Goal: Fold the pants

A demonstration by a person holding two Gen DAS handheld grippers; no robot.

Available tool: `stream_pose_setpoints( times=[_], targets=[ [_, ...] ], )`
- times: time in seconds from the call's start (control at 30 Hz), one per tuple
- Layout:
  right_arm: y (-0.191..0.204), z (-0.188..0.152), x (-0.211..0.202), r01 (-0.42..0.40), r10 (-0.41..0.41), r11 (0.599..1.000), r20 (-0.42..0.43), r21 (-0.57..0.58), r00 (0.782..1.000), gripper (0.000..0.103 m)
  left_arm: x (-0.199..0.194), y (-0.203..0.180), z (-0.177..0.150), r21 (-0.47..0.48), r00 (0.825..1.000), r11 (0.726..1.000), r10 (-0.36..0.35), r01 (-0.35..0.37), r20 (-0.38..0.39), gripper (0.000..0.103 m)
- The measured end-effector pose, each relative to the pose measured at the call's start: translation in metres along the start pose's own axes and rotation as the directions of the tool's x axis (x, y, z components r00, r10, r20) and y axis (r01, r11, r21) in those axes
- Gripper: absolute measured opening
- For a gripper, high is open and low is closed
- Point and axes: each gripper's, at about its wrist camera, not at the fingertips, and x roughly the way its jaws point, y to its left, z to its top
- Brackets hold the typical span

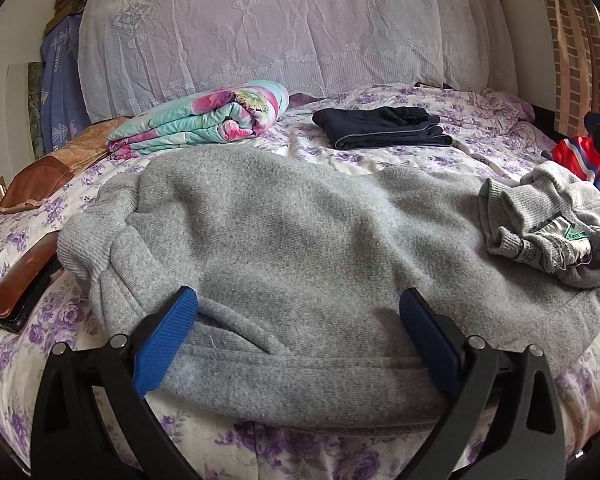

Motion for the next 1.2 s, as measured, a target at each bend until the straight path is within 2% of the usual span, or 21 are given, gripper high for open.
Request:
stream_pose_setpoints(
  times=[0.03,0.07,0.1,0.17,0.23,0.33,0.4,0.47,0.53,0.6,0.67,0.77,0.83,0.9,0.93,0.97,1.0,1.03,1.07,1.13,1.2],
  targets=[
    [-0.009,-0.006,0.019,0.047,-0.046,0.999,-0.055,0.014,0.997,0.072,0.000,0.000,0.000,0.000,1.000,1.000,0.001,-0.001,0.000,0.098],
    [-0.016,-0.017,0.048,0.054,-0.050,0.998,-0.167,0.020,0.985,0.076,0.000,0.000,0.000,0.001,1.000,1.000,0.002,-0.002,-0.001,0.098],
    [-0.017,-0.033,0.080,0.025,-0.016,0.999,-0.300,0.026,0.954,0.079,0.000,0.000,0.000,0.001,1.000,1.000,0.004,-0.004,-0.002,0.098],
    [-0.024,-0.046,0.090,-0.010,0.040,0.994,-0.265,0.113,0.963,0.082,0.001,0.000,0.000,0.002,1.000,1.000,0.010,-0.010,-0.005,0.098],
    [-0.032,-0.038,0.084,-0.048,0.090,0.987,-0.281,0.152,0.955,0.081,0.002,-0.001,0.000,0.006,1.000,1.000,0.013,-0.013,-0.008,0.099],
    [-0.042,-0.029,0.042,-0.081,0.113,0.973,-0.142,0.217,0.983,0.081,0.002,-0.002,0.000,0.009,1.000,1.000,0.019,-0.019,-0.010,0.099],
    [-0.045,-0.030,0.019,-0.074,0.098,0.974,-0.103,0.216,0.990,0.085,0.002,-0.003,0.000,0.009,1.000,1.000,0.019,-0.019,-0.010,0.099],
    [-0.042,-0.047,0.015,-0.062,0.090,0.977,-0.133,0.205,0.987,0.097,0.002,-0.003,0.000,0.009,1.000,1.000,0.020,-0.020,-0.009,0.099],
    [-0.035,-0.075,0.042,-0.071,0.122,0.976,-0.248,0.205,0.961,0.099,0.002,-0.002,0.000,0.008,1.000,1.000,0.021,-0.021,-0.009,0.098],
    [-0.037,-0.089,0.039,-0.086,0.135,0.965,-0.185,0.249,0.974,0.100,0.002,-0.003,-0.001,0.010,1.000,1.000,0.024,-0.024,-0.011,0.098],
    [-0.041,-0.080,0.031,-0.086,0.140,0.961,-0.193,0.262,0.971,0.099,0.003,-0.004,-0.001,0.013,0.999,0.999,0.029,-0.029,-0.015,0.099],
    [-0.045,-0.055,0.005,-0.095,0.112,0.957,-0.047,0.276,0.993,0.099,0.004,-0.005,0.000,0.018,0.999,0.999,0.039,-0.038,-0.019,0.099],
    [-0.043,-0.035,0.007,-0.113,0.120,0.960,-0.012,0.255,0.993,0.099,0.004,-0.005,0.000,0.017,0.999,0.999,0.040,-0.040,-0.020,0.099],
    [-0.038,-0.023,0.031,-0.090,0.105,0.974,-0.061,0.207,0.993,0.100,0.005,-0.005,0.001,0.017,0.999,0.999,0.043,-0.043,-0.022,0.099],
    [-0.033,-0.022,0.049,-0.060,0.084,0.980,-0.123,0.188,0.989,0.100,0.005,-0.006,0.001,0.019,0.999,0.999,0.045,-0.045,-0.024,0.099],
    [-0.029,-0.026,0.074,-0.035,0.074,0.984,-0.221,0.175,0.972,0.100,0.005,-0.006,0.001,0.020,0.999,0.999,0.047,-0.047,-0.026,0.099],
    [-0.025,-0.034,0.097,-0.031,0.090,0.983,-0.322,0.183,0.942,0.100,0.005,-0.006,0.001,0.022,0.998,0.999,0.049,-0.049,-0.027,0.099],
    [-0.027,-0.039,0.102,-0.041,0.111,0.974,-0.312,0.222,0.944,0.100,0.005,-0.007,0.001,0.024,0.998,0.998,0.053,-0.052,-0.029,0.099],
    [-0.033,-0.041,0.093,-0.063,0.129,0.966,-0.259,0.252,0.957,0.100,0.005,-0.007,0.001,0.026,0.998,0.998,0.054,-0.053,-0.031,0.099],
    [-0.043,-0.041,0.079,-0.116,0.187,0.954,-0.247,0.275,0.951,0.100,0.006,-0.008,0.001,0.028,0.998,0.998,0.058,-0.057,-0.033,0.099],
    [-0.055,-0.039,0.058,-0.090,0.154,0.960,-0.233,0.265,0.960,0.100,0.007,-0.007,0.001,0.027,0.998,0.998,0.056,-0.055,-0.034,0.099]
  ],
)
